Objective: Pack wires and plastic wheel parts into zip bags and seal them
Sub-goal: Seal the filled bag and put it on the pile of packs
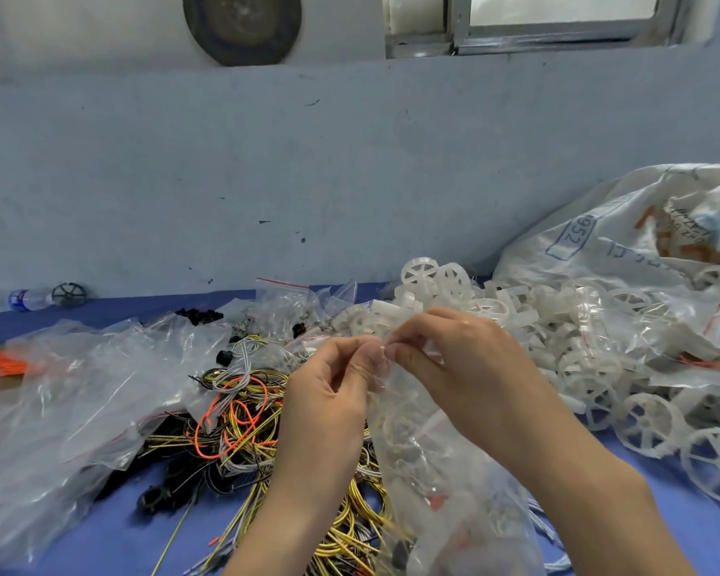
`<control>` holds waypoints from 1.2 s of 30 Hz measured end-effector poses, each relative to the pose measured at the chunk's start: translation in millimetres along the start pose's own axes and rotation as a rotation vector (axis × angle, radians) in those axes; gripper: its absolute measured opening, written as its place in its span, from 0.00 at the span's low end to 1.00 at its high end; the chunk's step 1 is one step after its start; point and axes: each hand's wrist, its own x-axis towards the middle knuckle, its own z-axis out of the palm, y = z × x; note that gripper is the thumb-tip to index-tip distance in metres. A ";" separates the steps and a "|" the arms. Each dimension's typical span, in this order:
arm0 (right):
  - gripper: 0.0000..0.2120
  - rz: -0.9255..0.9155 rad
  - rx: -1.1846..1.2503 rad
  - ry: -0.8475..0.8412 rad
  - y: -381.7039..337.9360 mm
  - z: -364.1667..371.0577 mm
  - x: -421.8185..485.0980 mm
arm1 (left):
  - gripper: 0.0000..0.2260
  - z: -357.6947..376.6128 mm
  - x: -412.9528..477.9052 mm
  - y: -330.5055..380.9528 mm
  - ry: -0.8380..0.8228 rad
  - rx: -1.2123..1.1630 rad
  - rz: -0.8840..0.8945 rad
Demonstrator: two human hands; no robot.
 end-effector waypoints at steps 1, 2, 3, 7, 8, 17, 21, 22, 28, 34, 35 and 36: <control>0.07 -0.001 0.004 0.003 0.3 0.2 0.1 | 0.08 0.3 0.0 1.0 0.006 0.014 0.011; 0.07 -0.004 0.004 0.007 0.2 0.5 0.4 | 0.08 0.9 -0.2 1.9 0.017 0.032 0.024; 0.07 -0.008 0.003 0.010 -0.1 1.1 0.5 | 0.09 1.3 -0.8 2.4 0.028 0.052 0.036; 0.07 -0.020 0.014 0.010 -0.2 2.1 -0.8 | 0.08 1.3 -3.6 2.3 0.084 0.103 0.069; 0.07 -0.019 0.021 0.005 0.7 1.5 -1.1 | 0.07 1.3 -3.4 2.0 0.107 0.107 0.069; 0.09 0.059 0.007 0.035 22.0 -15.8 -5.6 | 0.07 -7.0 3.9 6.1 0.182 0.086 0.064; 0.07 0.097 0.044 0.064 32.8 -24.8 -6.6 | 0.07 -12.3 6.1 6.0 0.211 0.093 0.050; 0.06 0.102 0.048 0.071 35.6 -26.8 -7.1 | 0.07 -13.9 6.7 6.1 0.220 0.091 0.050; 0.03 0.118 0.089 0.075 51.4 -38.3 -12.8 | 0.07 -19.3 9.3 3.9 0.250 0.075 0.053; 0.12 0.131 0.213 0.077 64.9 -46.3 -20.3 | 0.07 -24.6 12.7 -0.3 0.272 0.031 0.022; 0.08 0.134 0.248 0.081 65.8 -45.6 -20.1 | 0.07 -24.5 12.6 0.0 0.266 0.028 0.020; 0.03 0.163 0.315 0.069 63.6 -45.0 -19.1 | 0.07 -24.1 12.4 0.5 0.258 0.028 0.020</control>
